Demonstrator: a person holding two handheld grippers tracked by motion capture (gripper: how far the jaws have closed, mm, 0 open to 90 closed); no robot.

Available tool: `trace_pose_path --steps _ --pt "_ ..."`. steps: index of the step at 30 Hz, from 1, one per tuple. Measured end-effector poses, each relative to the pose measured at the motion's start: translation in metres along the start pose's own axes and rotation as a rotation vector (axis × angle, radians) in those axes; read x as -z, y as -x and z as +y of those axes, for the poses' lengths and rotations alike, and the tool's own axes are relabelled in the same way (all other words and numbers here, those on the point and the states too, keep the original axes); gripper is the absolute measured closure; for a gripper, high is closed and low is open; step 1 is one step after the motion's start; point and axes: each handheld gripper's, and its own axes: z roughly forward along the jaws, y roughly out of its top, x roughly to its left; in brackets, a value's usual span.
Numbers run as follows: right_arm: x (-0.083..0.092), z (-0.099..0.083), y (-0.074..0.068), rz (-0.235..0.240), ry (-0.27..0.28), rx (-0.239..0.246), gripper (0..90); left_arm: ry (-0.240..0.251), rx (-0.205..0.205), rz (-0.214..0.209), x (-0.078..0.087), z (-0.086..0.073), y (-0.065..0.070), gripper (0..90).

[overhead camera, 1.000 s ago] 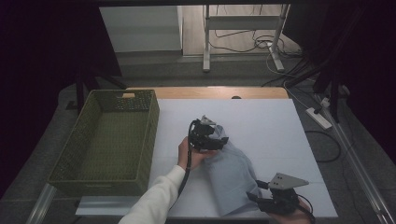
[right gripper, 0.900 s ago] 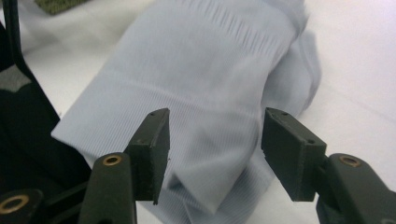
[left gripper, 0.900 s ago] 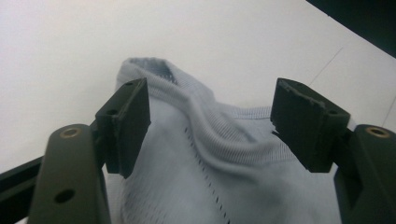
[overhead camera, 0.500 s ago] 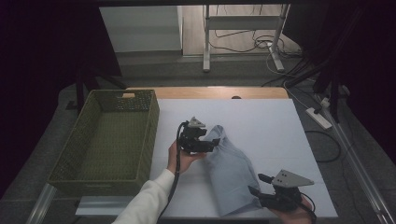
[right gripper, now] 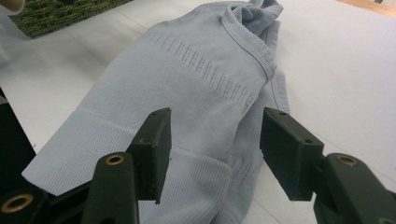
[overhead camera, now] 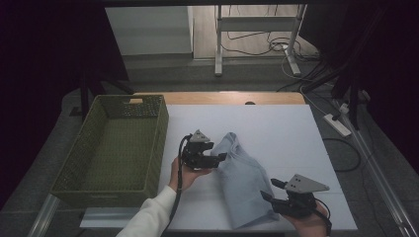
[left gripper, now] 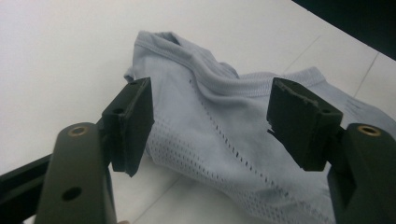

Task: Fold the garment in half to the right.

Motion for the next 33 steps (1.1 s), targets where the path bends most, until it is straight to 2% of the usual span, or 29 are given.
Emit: trace_pose_path --steps 15,26,33 --pt "-0.013 0.010 0.003 0.003 0.000 0.000 44.1 0.002 -0.012 0.001 0.017 -0.015 0.000 31.9" --pt "-0.016 0.015 0.010 -0.007 0.012 -0.011 45.1 -0.027 -0.023 -0.019 0.019 -0.024 0.004 31.2" --pt "-0.021 0.025 0.018 -0.017 0.027 -0.023 45.1 -0.036 -0.030 -0.026 0.020 -0.027 0.006 30.8"
